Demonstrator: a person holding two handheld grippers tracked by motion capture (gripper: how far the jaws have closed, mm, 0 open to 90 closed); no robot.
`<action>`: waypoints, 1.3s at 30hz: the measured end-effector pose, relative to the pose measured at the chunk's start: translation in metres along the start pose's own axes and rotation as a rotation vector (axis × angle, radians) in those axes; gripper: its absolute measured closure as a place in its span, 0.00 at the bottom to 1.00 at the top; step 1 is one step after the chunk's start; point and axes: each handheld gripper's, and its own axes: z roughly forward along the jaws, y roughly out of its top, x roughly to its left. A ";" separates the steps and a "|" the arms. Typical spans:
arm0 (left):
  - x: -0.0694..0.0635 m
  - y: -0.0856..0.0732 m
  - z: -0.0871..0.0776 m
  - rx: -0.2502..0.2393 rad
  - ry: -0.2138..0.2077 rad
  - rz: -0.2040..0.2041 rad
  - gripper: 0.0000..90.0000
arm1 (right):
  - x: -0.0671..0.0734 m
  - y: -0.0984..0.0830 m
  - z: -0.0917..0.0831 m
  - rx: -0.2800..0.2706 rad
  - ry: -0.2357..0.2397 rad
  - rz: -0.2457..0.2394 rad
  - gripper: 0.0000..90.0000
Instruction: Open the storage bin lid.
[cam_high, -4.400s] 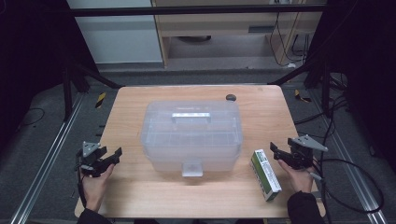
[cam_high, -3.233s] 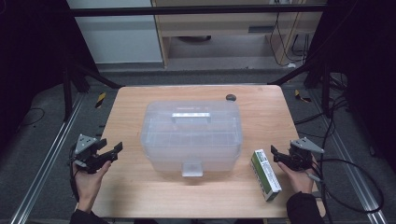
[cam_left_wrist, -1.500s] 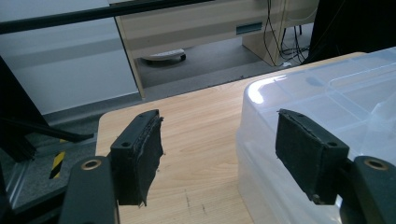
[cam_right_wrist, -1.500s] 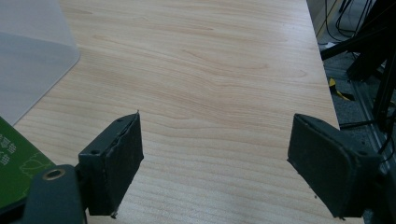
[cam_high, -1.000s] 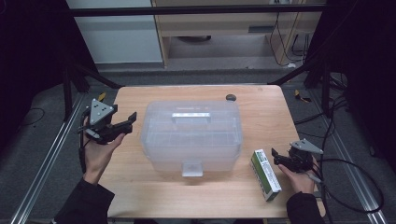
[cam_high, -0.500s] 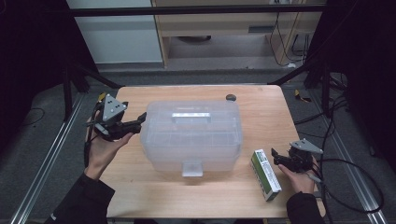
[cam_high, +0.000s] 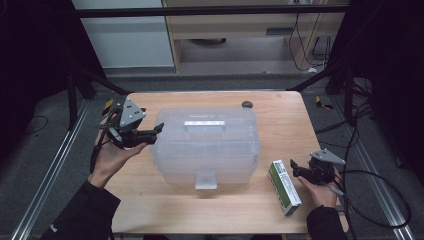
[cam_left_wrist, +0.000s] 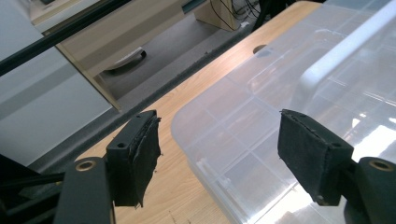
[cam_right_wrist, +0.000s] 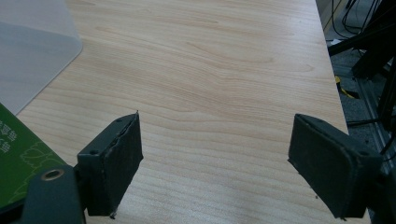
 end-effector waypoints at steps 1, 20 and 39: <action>-0.002 0.003 0.000 0.002 -0.015 0.016 0.32 | 0.000 0.000 0.000 0.000 0.000 0.000 0.20; -0.010 0.026 0.004 0.066 -0.070 0.157 0.33 | 0.000 0.000 0.001 0.006 0.004 -0.006 0.19; -0.024 0.042 0.010 0.127 -0.121 0.316 0.35 | 0.001 -0.001 0.002 0.014 0.007 -0.011 0.20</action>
